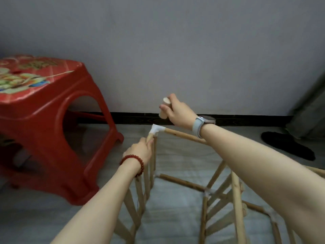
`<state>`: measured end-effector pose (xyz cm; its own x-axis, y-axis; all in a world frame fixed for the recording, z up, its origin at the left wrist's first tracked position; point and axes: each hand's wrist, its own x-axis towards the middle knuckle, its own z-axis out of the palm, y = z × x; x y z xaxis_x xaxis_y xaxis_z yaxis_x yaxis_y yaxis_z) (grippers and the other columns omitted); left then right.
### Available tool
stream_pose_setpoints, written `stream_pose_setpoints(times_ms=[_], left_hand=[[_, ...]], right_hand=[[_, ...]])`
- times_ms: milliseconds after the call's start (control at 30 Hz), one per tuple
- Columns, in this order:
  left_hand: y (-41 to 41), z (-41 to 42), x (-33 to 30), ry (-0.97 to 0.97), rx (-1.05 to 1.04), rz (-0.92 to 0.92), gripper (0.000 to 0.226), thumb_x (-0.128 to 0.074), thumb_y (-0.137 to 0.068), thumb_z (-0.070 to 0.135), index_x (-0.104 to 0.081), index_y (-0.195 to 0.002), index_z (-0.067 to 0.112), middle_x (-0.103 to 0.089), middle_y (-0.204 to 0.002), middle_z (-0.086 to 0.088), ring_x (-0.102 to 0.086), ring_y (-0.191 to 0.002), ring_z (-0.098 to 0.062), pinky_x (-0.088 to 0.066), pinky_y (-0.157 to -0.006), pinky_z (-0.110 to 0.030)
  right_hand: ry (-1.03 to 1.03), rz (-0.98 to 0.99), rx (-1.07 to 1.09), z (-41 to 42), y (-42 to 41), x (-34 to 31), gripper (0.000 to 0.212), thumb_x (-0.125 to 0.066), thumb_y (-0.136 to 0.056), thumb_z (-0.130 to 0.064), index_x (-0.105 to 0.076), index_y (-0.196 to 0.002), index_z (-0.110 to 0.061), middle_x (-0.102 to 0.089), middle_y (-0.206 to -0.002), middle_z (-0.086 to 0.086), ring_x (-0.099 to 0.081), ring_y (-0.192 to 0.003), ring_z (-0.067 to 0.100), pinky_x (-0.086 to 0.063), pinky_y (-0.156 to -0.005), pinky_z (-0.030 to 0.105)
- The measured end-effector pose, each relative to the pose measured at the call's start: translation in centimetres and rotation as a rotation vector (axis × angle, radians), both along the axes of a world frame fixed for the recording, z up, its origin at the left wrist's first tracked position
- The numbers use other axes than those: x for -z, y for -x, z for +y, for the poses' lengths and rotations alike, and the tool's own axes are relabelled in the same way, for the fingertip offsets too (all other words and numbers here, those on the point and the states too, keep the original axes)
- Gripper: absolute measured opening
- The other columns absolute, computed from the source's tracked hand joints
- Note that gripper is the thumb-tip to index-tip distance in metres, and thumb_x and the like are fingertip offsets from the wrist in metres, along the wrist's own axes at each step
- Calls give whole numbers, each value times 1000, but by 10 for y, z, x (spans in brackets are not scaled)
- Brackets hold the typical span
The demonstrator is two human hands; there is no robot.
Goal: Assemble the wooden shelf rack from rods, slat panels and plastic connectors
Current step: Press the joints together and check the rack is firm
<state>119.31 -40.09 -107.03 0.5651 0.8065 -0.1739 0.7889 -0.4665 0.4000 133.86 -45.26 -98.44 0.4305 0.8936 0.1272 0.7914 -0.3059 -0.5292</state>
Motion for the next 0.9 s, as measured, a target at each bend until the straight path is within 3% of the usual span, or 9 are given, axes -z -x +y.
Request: stream_pose_setpoints(times_ms=[133, 167, 233, 300, 467, 600, 767, 900], left_hand=[[1, -1, 2, -72, 11, 13, 49, -12, -99, 47, -48, -112, 15, -62, -108, -10, -57, -101, -31, -38, -76, -36], [2, 0, 3, -83, 15, 4, 49, -13, -99, 46, -48, -112, 15, -62, -109, -10, -57, -102, -31, -37, -74, -35], [2, -1, 4, -91, 15, -20, 46, -16, -100, 43, -48, -113, 13, -60, -113, -10, -56, -105, -31, -35, -74, -34], [2, -1, 3, -85, 16, -38, 45, -16, -100, 42, -48, -113, 13, -60, -114, -11, -56, -105, -31, -34, -73, -34], [3, 0, 5, -59, 18, -59, 47, -14, -99, 45, -49, -111, 14, -62, -105, -8, -58, -96, -28, -37, -69, -32], [4, 0, 6, -104, 10, -58, 44, -19, -100, 43, -50, -112, 12, -62, -112, -11, -58, -103, -32, -37, -74, -34], [5, -1, 0, -130, -5, -4, 47, -20, -99, 45, -52, -112, 13, -62, -110, -11, -58, -103, -32, -38, -74, -34], [15, -6, -3, -45, -19, -29, 48, -22, -98, 48, -54, -109, 13, -62, -107, -10, -58, -97, -30, -43, -76, -35]], right_hand=[[-269, -94, 105, 31, 14, -6, 37, -32, -101, -36, -35, -123, -7, -66, -99, 8, -60, -87, 38, -33, -65, 34], [-229, -142, 117, 30, 18, 9, 37, -32, -100, -35, -35, -123, -7, -66, -97, 8, -61, -86, 39, -32, -64, 34], [47, -287, 18, 24, 28, 41, 36, -33, -100, -37, -34, -121, -8, -66, -95, 12, -62, -87, 39, -31, -63, 35], [171, -287, -41, 27, 23, 38, 35, -33, -99, -39, -34, -117, -9, -65, -98, 14, -61, -91, 39, -32, -65, 35], [-228, -209, 66, 41, 19, -3, 37, -33, -100, -37, -34, -122, -8, -67, -98, 14, -61, -87, 40, -39, -70, 39], [228, -263, -19, 28, 28, 45, 32, -34, -99, -37, -34, -115, -10, -65, -99, 15, -61, -93, 37, -34, -68, 37], [136, -198, 27, 20, 25, 19, 32, -32, -100, -38, -34, -113, -9, -63, -101, 17, -59, -92, 39, -35, -70, 38], [191, -83, 66, -31, 42, 29, 36, -32, -99, -40, -36, -117, -9, -62, -105, 15, -58, -100, 39, -39, -75, 39]])
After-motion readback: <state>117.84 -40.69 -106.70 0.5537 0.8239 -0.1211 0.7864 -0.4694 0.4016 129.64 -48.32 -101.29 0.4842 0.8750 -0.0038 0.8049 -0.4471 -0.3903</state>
